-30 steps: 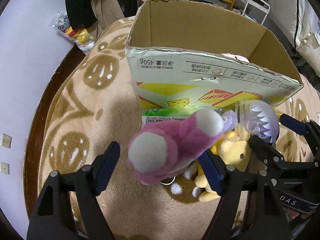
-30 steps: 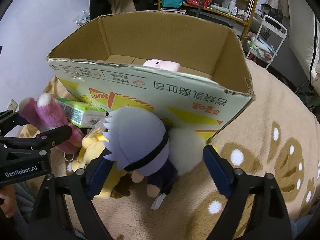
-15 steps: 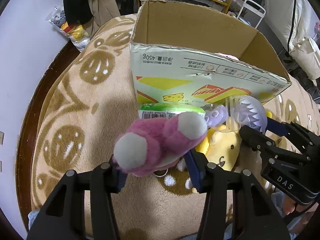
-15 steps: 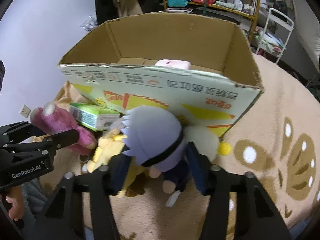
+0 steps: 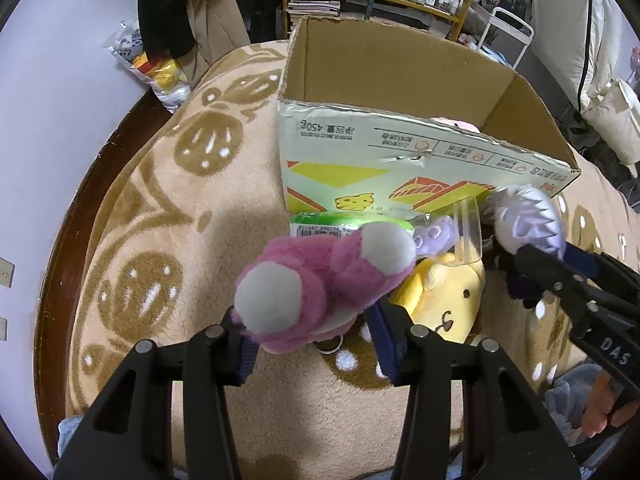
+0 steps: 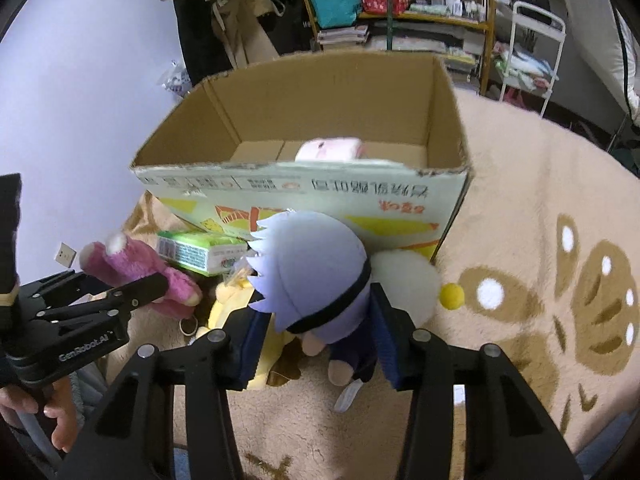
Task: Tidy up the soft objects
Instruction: 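Lift the pink plush and white-haired doll up over the box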
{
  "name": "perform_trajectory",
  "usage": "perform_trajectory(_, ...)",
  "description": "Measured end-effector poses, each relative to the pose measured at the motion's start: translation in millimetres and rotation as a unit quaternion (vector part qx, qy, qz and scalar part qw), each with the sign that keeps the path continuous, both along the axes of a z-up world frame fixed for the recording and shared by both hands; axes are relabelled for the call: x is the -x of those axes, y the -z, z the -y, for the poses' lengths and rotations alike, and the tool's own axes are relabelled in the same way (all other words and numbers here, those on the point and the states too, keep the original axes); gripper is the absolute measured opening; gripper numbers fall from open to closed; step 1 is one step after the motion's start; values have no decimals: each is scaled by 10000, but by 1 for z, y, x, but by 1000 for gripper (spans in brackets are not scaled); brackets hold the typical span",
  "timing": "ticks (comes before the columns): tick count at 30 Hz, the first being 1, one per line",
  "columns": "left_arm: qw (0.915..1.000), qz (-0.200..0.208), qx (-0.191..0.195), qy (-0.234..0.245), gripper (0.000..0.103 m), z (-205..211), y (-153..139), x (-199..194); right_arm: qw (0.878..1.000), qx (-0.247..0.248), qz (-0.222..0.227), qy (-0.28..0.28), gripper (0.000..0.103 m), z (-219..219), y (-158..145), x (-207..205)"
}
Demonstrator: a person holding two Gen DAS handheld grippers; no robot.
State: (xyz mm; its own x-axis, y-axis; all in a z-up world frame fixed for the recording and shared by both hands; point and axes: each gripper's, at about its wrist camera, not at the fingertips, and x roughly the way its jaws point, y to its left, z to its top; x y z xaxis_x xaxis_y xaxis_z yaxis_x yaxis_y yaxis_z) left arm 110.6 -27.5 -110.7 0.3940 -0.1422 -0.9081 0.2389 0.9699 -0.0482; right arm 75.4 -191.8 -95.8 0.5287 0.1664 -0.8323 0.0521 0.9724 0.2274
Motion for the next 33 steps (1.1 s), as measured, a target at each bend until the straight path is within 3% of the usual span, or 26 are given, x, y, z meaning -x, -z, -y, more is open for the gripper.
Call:
perform_trajectory(4, 9999, 124, 43, -60, 47, -3, -8, 5, 9998, 35, 157, 70, 51, 2, -7, 5)
perform_trajectory(16, 9970, 718, 260, -155, 47, -10, -41, 29, 9973, -559, 370, 282, 51, 15, -27, 22)
perform_trajectory(25, 9888, 1417, 426, -217, 47, -15, -67, 44, 9929, -774, 776, 459, 51, 29, -51, 36)
perform_trajectory(33, 9876, 1500, 433, -179, 47, -11, -68, 43, 9919, -885, 761, 503, 51, 32, -49, 33)
